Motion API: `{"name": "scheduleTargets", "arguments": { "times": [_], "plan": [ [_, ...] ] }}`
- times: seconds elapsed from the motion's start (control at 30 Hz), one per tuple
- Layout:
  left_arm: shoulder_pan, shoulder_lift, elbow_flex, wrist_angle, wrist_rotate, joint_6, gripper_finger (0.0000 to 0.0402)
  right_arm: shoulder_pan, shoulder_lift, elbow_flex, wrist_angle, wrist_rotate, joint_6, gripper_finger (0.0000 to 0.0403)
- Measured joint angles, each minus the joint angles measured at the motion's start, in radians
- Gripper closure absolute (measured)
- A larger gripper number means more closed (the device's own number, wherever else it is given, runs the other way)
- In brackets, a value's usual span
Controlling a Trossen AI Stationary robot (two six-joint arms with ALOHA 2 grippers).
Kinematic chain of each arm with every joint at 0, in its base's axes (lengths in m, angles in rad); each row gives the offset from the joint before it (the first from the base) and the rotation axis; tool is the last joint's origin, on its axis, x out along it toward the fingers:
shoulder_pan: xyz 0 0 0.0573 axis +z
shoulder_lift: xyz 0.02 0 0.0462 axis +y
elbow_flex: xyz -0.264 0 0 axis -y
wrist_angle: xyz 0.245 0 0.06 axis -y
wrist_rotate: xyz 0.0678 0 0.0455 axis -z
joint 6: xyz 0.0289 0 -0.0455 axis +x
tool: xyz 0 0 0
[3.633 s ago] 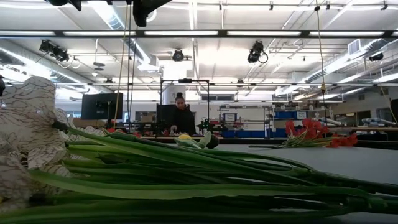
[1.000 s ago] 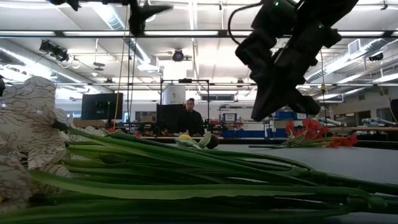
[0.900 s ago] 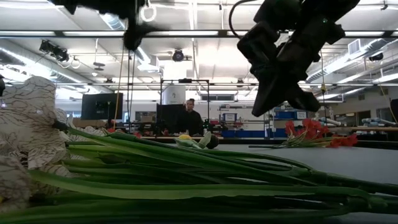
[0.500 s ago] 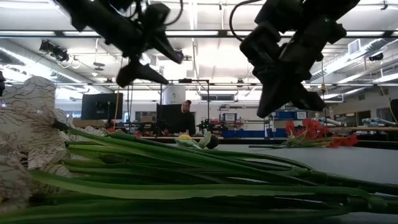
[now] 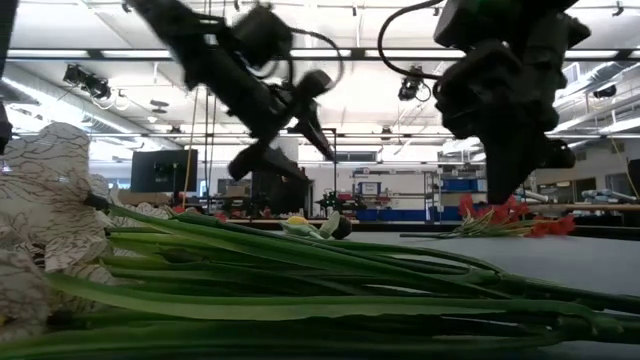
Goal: Sort flowers into vase by color
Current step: Put the black flower into the transparent vase
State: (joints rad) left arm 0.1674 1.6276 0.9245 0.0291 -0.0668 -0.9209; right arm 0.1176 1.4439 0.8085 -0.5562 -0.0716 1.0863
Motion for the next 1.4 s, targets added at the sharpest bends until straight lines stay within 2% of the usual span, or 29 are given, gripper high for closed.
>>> {"name": "scheduleTargets", "arguments": {
  "times": [0.2,0.3,0.47,0.77,0.87,1.03,1.17,1.27,1.33,1.4],
  "plan": [
    [0.034,0.167,0.227,-0.259,0.002,0.095,0.0183,-0.018,-0.068,0.000,-0.111,0.068,-0.044,0.0389],
    [0.040,0.235,0.298,-0.306,0.029,0.103,0.0194,-0.038,-0.108,0.000,-0.164,0.090,-0.061,0.0389],
    [0.035,0.306,0.345,-0.313,0.091,0.101,0.0191,-0.057,-0.179,0.000,-0.228,0.133,-0.069,0.0389],
    [0.048,0.365,0.352,-0.330,0.085,0.070,0.0170,-0.083,-0.254,0.000,-0.271,0.184,-0.082,0.0389],
    [0.054,0.369,0.354,-0.346,0.064,0.073,0.0185,-0.097,-0.254,0.000,-0.271,0.183,-0.101,0.0390],
    [0.054,0.369,0.354,-0.367,0.036,0.104,0.0242,-0.118,-0.252,0.000,-0.264,0.184,-0.114,0.0390],
    [0.053,0.341,0.377,-0.339,0.119,0.176,0.0287,-0.122,-0.253,0.000,-0.260,0.183,-0.114,0.0390],
    [0.023,0.264,0.422,-0.295,0.169,0.271,0.0304,-0.120,-0.253,0.000,-0.258,0.183,-0.113,0.0390],
    [-0.004,0.201,0.434,-0.266,0.151,0.347,0.0306,-0.114,-0.253,0.000,-0.258,0.184,-0.102,0.0390],
    [-0.018,0.158,0.435,-0.272,0.060,0.413,0.0307,-0.111,-0.253,-0.001,-0.260,0.183,-0.092,0.0390]
  ]
}}
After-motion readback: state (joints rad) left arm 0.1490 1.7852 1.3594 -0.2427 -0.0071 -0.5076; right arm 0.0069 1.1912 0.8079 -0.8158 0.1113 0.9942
